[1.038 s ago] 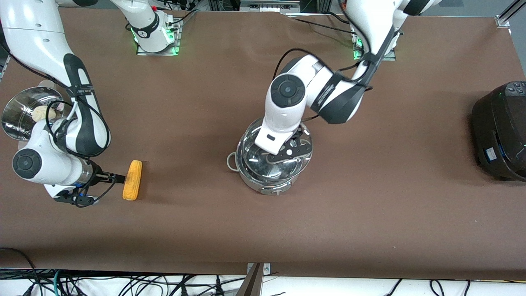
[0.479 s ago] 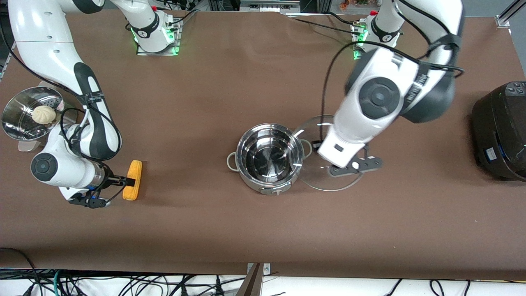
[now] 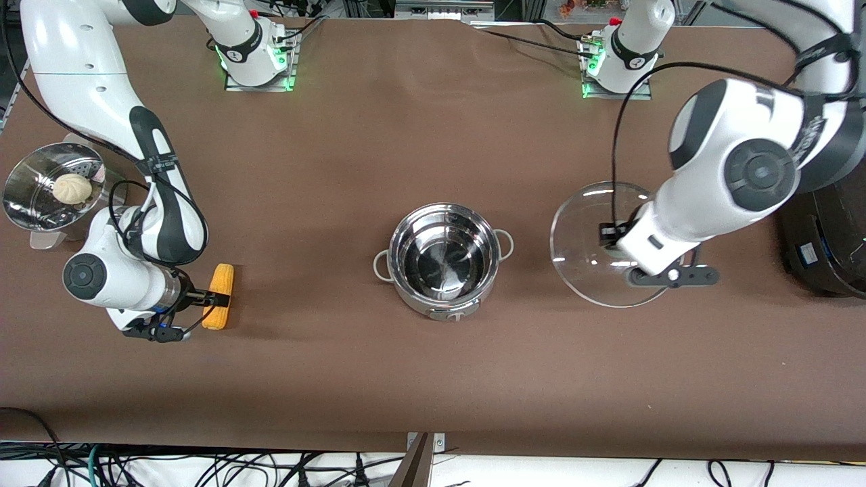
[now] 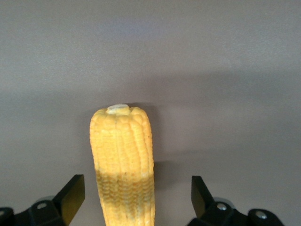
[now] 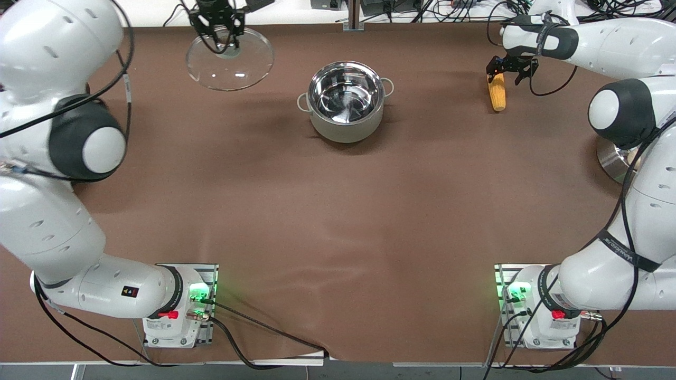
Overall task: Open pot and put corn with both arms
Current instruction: 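Lift the glass lid with the left gripper while the right gripper grasps the corn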
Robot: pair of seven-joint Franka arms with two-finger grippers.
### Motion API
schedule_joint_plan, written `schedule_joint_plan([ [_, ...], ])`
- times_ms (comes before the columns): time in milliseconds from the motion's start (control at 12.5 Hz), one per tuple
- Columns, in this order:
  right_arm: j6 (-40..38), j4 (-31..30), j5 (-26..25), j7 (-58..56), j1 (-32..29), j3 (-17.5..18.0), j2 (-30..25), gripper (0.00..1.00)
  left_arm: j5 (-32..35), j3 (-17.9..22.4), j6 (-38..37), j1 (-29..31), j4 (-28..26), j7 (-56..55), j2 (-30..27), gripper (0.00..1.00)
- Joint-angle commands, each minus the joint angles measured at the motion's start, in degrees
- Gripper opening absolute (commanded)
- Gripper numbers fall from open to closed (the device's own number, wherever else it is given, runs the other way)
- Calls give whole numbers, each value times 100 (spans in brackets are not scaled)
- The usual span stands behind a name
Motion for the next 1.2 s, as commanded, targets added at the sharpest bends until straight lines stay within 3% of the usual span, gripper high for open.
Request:
schedule_joint_plan([
  [0, 138, 33, 82, 4, 4, 33, 134, 84, 51, -82, 1319, 781, -2193, 1186, -1164, 0],
  [160, 86, 15, 82, -127, 4, 59, 126, 31, -80, -82, 1806, 1153, -2671, 1611, -1192, 0],
  [239, 59, 15, 74, -293, 4, 60, 117, 14, -99, -73, 2112, 1284, -2960, 1630, -1149, 0],
  [319, -2, 33, 74, -321, 4, 86, 108, 9, -99, -73, 2402, 1338, -3224, 1630, -1131, 0],
  [559, -378, 103, 74, -312, 31, 121, -66, 9, -107, -73, 3667, 1478, -4007, 1630, -842, 0],
  [958, -994, 112, 56, -374, 31, 130, -751, 11, -116, -82, 4356, 1558, -3992, 1578, 63, 0],
  [1038, -1135, 112, 56, -470, 31, 139, -953, 12, -116, -73, 4496, 1576, -3992, 1578, 160, 3],
  [1117, -1293, 112, 56, -505, 39, 147, -1138, 12, -116, -73, 4532, 1576, -3992, 1578, 196, 17],
])
